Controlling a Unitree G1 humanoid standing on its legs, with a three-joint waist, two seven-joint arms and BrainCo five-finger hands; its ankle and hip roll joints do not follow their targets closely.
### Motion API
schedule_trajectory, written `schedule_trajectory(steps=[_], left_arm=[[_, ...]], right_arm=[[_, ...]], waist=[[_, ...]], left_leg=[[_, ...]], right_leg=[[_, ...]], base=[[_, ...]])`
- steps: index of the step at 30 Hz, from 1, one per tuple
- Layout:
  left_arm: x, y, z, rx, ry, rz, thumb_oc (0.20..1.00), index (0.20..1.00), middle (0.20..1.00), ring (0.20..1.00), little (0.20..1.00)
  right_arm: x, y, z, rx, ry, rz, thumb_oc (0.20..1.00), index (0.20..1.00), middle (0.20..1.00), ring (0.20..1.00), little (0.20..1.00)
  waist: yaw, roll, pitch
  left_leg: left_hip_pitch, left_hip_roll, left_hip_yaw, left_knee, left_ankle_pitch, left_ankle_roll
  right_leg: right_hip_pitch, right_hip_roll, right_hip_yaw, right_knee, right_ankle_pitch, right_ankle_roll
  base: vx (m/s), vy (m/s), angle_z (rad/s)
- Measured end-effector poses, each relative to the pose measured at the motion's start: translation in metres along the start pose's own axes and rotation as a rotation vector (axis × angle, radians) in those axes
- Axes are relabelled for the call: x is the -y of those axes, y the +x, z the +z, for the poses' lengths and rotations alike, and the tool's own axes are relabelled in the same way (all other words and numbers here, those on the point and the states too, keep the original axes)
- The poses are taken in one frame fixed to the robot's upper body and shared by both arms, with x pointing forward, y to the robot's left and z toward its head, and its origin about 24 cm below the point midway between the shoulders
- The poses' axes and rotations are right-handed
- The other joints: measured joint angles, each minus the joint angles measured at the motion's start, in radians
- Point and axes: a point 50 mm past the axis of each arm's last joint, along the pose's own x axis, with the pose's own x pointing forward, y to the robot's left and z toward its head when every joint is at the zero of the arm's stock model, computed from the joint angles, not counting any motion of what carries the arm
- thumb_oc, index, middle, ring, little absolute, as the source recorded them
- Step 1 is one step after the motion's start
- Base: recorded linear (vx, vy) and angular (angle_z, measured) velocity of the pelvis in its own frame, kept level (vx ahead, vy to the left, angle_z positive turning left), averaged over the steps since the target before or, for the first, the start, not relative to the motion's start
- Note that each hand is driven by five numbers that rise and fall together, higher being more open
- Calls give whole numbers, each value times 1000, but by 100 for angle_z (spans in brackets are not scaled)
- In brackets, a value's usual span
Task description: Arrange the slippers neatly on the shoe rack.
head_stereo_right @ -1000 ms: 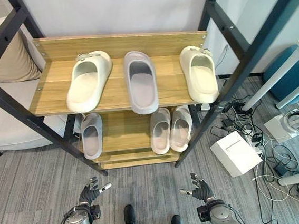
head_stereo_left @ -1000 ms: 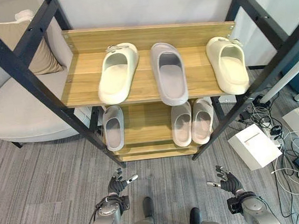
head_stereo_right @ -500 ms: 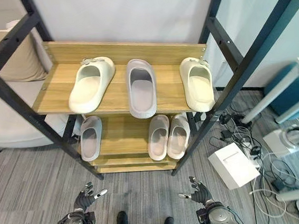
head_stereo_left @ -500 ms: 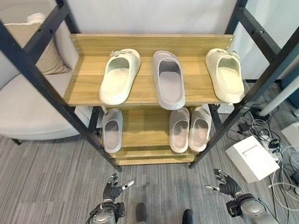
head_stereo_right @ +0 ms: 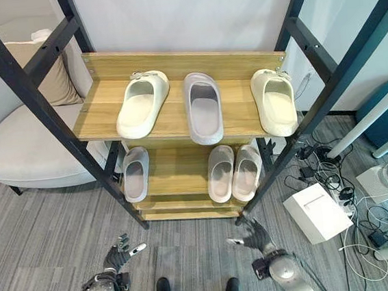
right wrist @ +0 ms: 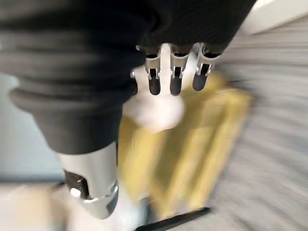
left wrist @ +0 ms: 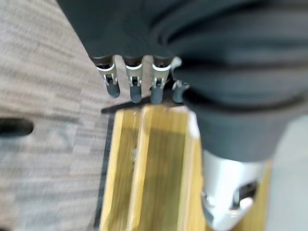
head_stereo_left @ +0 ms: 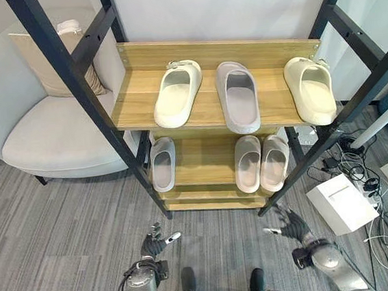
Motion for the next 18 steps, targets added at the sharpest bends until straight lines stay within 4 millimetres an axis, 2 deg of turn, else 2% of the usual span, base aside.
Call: schedule_trajectory(steps=[3,4,5,7,9,11,13,14,15,16,18], left_arm=[[-9,-1,-2,-5,-13,36,1000,1000,1000,1000,1000],[-11,-3,-5,-13,-17,44,1000,1000,1000,1000,1000],[-11,-6,-8,-14,-19,45,1000,1000,1000,1000,1000],[-6,-6,-8,-9,-20,27,1000,1000,1000,1000,1000],[4,-5,-4,11,-13,-7,1000,1000,1000,1000,1000],[6,-8,-8,-1,-15,-16,1000,1000,1000,1000,1000],[16,-10,-13,-14,5,-57,1000,1000,1000,1000,1000],[21,-10,-12,-10,13,-76,1000,1000,1000,1000,1000],[21,-11,-14,-17,15,-77,1000,1000,1000,1000,1000],[20,-12,-16,-22,17,-74,1000,1000,1000,1000,1000],[18,-11,-14,-19,30,-62,1000,1000,1000,1000,1000]], right_arm=[[24,-19,61,262,-148,8,1000,1000,1000,1000,1000],[39,-33,89,385,-192,-29,1000,1000,1000,1000,1000],[52,-44,123,569,-179,-74,1000,1000,1000,1000,1000],[56,-43,152,702,-155,-46,1000,1000,1000,1000,1000],[59,-39,176,837,-110,-43,1000,1000,1000,1000,1000],[60,-34,183,860,-91,-43,1000,1000,1000,1000,1000],[66,-10,220,965,-158,-137,1000,1000,1000,1000,1000],[71,-2,228,970,-191,-190,1000,1000,1000,1000,1000],[73,11,233,954,-255,-251,1000,1000,1000,1000,1000],[73,26,235,908,-344,-307,1000,1000,1000,1000,1000],[97,65,222,668,-599,-540,1000,1000,1000,1000,1000]], waist=[[-1,-1,-1],[-10,-2,-3],[-37,-14,-20],[-43,-19,-24],[-40,-20,-57],[-21,-14,-67],[-13,-1,-81],[10,-5,-89],[39,-8,-93],[48,-9,-93],[98,-20,-94]], left_leg=[[9,4,19,0,-1,4],[22,5,23,0,0,5],[31,9,29,0,-4,2],[38,15,46,-7,-15,-5],[34,19,47,-6,-18,-11],[34,20,46,-7,-19,-9],[36,18,45,-7,-19,-8],[36,19,41,-6,-19,-8],[36,19,31,-6,-18,-7],[32,17,21,-6,-14,-7],[24,15,-1,0,-3,0]], right_leg=[[-3,4,19,0,1,2],[6,4,25,0,4,5],[11,8,32,0,2,7],[14,13,48,0,1,7],[5,18,48,0,-10,14],[7,17,46,0,-11,13],[14,16,46,0,-10,14],[16,18,43,0,-11,14],[16,19,35,0,-13,14],[18,18,25,0,-13,14],[22,17,5,0,-12,11]], base=[[28,49,-17],[40,40,-26],[42,38,-24],[34,28,-21],[31,20,-5],[56,30,0],[41,17,4],[56,31,17],[51,36,18],[40,38,27],[5,19,32]])
